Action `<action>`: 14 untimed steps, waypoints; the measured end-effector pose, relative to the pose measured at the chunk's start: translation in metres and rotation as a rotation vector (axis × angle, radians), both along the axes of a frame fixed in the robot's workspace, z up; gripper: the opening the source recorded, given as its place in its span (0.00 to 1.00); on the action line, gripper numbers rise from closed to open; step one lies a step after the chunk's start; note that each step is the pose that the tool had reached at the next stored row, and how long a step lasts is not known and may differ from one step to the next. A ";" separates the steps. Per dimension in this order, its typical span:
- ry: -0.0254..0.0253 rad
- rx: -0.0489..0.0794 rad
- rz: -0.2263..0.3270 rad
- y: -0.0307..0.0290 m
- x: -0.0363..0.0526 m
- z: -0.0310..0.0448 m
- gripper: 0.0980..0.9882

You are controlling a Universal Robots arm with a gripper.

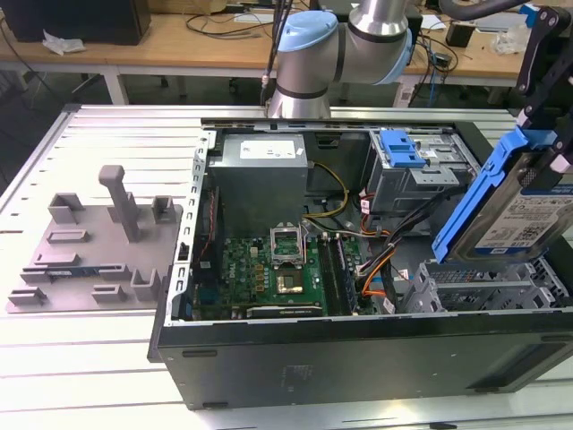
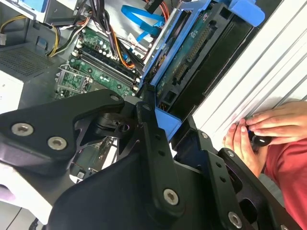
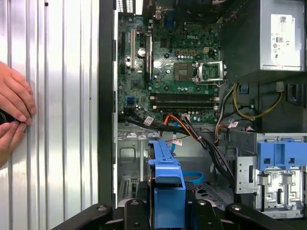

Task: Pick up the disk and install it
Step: 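Insert the disk into the insertion slot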

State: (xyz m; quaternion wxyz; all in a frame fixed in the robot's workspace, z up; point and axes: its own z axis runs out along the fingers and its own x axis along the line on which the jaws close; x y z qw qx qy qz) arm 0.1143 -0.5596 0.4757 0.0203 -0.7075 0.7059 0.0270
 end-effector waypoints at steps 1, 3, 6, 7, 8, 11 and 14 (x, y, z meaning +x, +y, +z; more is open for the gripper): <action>0.0001 -0.003 0.000 0.0005 0.0000 -0.0001 0.30; 0.0001 -0.006 0.000 0.0026 0.0000 -0.0005 0.30; 0.0000 -0.007 0.000 0.0071 0.0000 -0.0011 0.30; 0.0001 -0.008 0.000 0.0081 0.0000 -0.0012 0.30; 0.0001 -0.009 0.000 0.0093 0.0000 -0.0014 0.30; 0.0000 -0.011 0.000 0.0097 0.0000 -0.0020 0.30; -0.0004 -0.011 0.000 0.0098 0.0000 -0.0031 0.30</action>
